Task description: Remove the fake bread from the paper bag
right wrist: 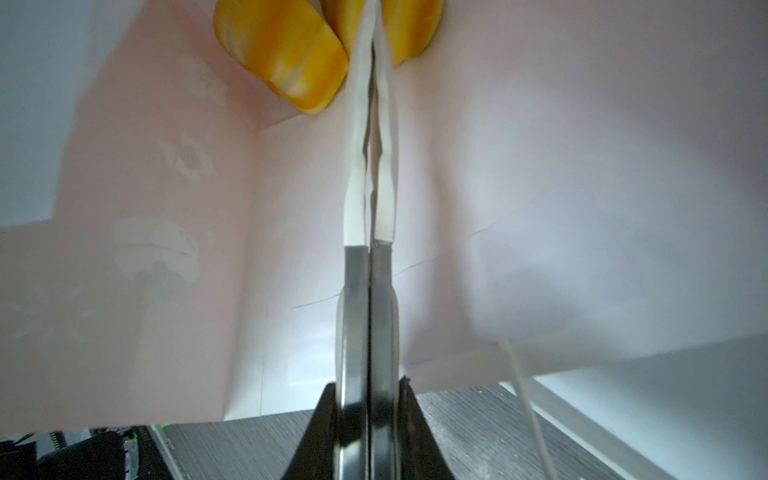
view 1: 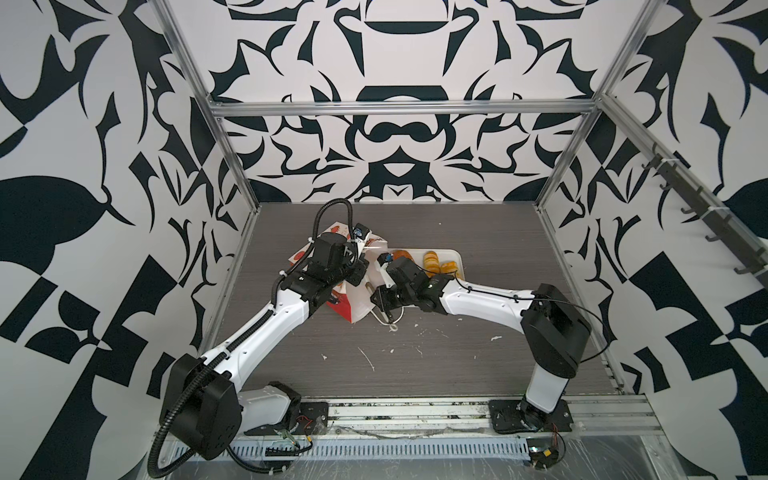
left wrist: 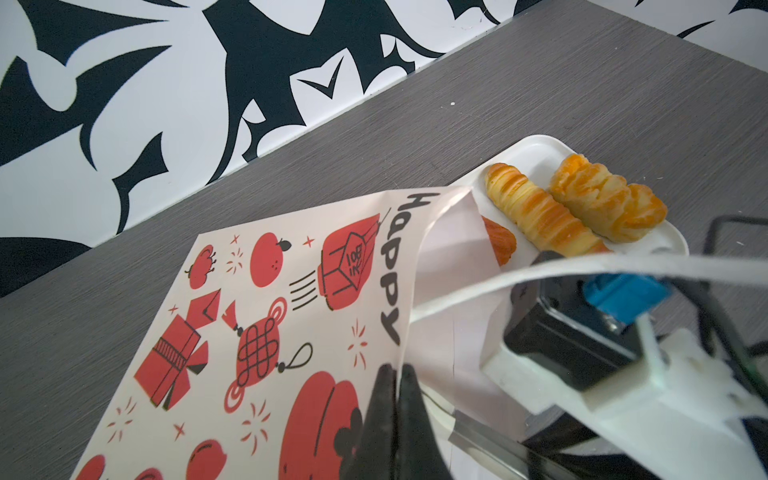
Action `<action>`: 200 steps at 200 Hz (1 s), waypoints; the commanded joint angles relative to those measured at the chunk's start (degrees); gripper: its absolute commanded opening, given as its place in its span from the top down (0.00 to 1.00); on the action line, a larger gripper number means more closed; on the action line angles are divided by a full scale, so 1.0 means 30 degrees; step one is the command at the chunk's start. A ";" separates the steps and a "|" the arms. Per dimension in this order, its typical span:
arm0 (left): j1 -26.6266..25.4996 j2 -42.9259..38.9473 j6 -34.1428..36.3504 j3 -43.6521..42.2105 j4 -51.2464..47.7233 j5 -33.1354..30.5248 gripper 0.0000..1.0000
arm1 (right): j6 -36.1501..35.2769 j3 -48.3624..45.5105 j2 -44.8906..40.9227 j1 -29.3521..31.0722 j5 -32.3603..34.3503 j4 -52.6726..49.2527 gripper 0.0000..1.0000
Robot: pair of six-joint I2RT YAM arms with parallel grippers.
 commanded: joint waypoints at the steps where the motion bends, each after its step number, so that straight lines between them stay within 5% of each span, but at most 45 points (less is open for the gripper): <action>1: -0.0032 0.0006 0.0064 0.0472 -0.0070 0.0257 1.00 | -0.2290 0.1796 0.0170 0.0058 0.1684 -0.0591 0.78; 19: -0.0026 -0.0081 0.0136 0.0512 -0.0277 0.0370 1.00 | -0.4348 0.2289 0.0441 0.0062 0.3096 -0.1291 0.67; 69: -0.0026 -0.0260 0.0243 0.0490 -0.0605 0.0542 1.00 | -0.9307 0.2661 0.0797 0.0040 0.4516 -0.1803 0.58; 200: -0.0011 0.0199 0.0035 0.0742 -0.0605 0.1496 1.00 | -1.2259 0.3570 0.1411 0.0424 0.6049 -0.0837 0.50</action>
